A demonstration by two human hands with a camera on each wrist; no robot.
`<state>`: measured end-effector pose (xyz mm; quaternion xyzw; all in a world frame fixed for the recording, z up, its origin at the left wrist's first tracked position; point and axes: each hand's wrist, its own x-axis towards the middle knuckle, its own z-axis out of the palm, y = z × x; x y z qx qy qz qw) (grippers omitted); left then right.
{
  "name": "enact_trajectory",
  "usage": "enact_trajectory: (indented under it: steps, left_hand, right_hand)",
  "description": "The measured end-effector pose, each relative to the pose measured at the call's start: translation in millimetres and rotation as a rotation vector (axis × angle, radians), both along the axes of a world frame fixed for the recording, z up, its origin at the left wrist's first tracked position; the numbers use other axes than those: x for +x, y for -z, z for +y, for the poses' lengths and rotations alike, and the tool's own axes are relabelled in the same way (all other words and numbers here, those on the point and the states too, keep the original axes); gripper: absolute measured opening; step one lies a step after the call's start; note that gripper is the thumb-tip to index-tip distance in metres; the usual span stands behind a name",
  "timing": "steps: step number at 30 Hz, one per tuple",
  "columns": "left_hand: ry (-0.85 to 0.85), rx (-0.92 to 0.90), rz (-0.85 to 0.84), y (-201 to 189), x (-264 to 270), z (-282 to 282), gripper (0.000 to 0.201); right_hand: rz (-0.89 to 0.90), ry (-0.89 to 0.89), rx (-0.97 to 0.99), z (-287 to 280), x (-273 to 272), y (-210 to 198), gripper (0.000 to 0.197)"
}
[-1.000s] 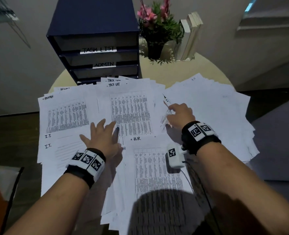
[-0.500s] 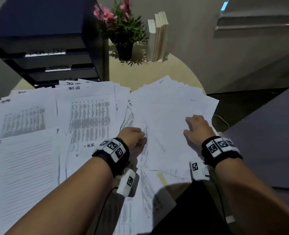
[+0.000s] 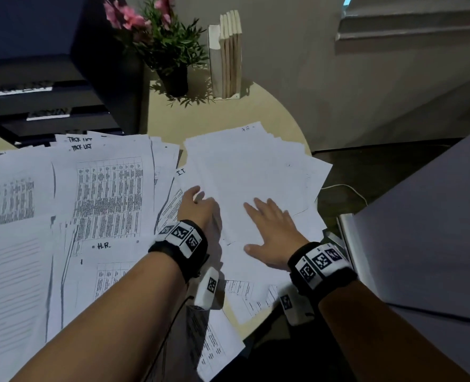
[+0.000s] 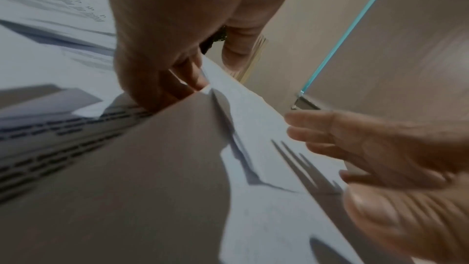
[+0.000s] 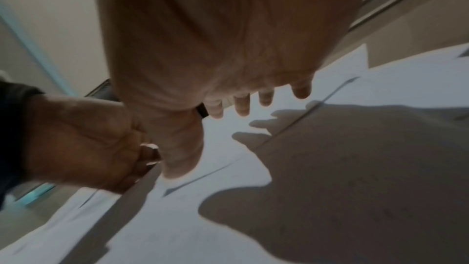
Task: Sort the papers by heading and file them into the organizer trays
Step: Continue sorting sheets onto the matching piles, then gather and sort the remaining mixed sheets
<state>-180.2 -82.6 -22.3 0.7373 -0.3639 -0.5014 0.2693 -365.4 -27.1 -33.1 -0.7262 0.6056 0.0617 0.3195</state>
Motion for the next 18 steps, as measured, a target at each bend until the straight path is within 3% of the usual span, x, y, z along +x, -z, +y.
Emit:
enact_trajectory:
  steps: [3,6,10,14,16,18]
  left_hand:
    - [0.015,-0.094,-0.019,-1.3,-0.2,-1.2,0.047]
    - [0.081,-0.064,0.002,-1.7,-2.7,1.4,0.062]
    - [0.241,-0.033,-0.032,-2.5,-8.2,11.1,0.036]
    - [0.247,-0.153,0.259,-7.3,-8.7,27.0,0.037]
    - [0.373,-0.212,0.328,-12.6,-10.1,32.9,0.044]
    - [0.573,-0.241,0.312,-18.2,-13.4,39.1,0.051]
  right_hand:
    - [-0.087,-0.02,0.057,7.3,7.6,3.7,0.096]
    - [-0.059,-0.013,0.056,9.6,10.2,12.9,0.095]
    - [-0.12,0.05,0.018,9.8,10.4,4.9,0.087]
    - [-0.585,0.368,0.06,-1.1,9.2,-18.3,0.077]
    - [-0.856,0.516,0.098,-8.4,12.7,-25.8,0.075]
    - [-0.989,0.566,0.114,-14.5,17.3,-35.8,0.056]
